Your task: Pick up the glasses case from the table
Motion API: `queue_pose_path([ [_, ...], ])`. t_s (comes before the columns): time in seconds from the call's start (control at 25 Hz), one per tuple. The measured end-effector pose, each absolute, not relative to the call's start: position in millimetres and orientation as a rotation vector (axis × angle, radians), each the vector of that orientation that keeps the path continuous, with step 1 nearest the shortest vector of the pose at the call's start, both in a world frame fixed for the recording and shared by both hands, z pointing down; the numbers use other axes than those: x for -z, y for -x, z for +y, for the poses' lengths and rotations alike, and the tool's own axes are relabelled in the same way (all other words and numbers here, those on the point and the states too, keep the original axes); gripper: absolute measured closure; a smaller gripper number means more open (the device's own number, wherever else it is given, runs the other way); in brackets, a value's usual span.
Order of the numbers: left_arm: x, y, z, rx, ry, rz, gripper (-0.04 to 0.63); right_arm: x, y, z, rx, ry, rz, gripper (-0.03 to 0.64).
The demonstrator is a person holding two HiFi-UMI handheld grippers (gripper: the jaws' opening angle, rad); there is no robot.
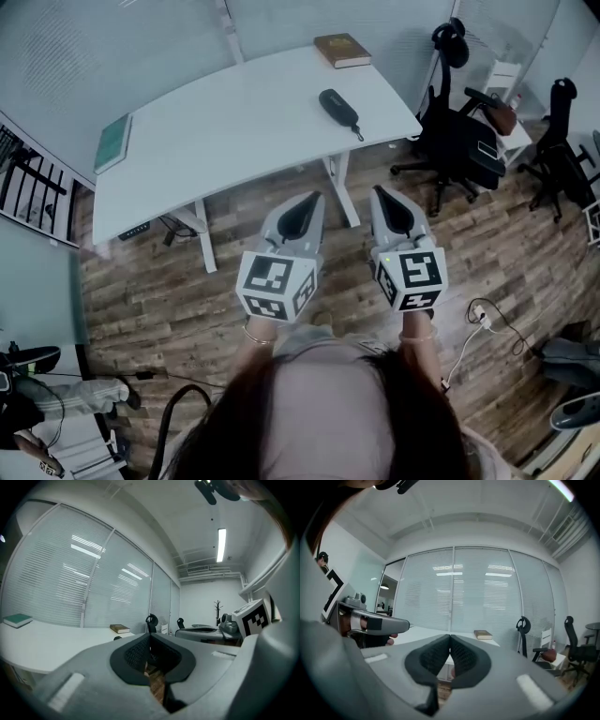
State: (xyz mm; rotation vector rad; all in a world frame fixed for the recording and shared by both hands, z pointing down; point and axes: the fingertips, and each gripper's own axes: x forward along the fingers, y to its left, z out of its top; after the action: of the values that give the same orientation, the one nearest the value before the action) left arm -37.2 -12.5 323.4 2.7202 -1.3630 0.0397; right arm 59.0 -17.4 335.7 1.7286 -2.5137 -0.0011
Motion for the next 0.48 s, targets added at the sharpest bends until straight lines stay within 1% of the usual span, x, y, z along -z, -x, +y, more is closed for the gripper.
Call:
queue_pose_path([
  [0.48,-329,54,-55,-0.050,-2.733,-1.318,0.586,-341,-48,-56,0.058,-1.783,-2.445,0.614],
])
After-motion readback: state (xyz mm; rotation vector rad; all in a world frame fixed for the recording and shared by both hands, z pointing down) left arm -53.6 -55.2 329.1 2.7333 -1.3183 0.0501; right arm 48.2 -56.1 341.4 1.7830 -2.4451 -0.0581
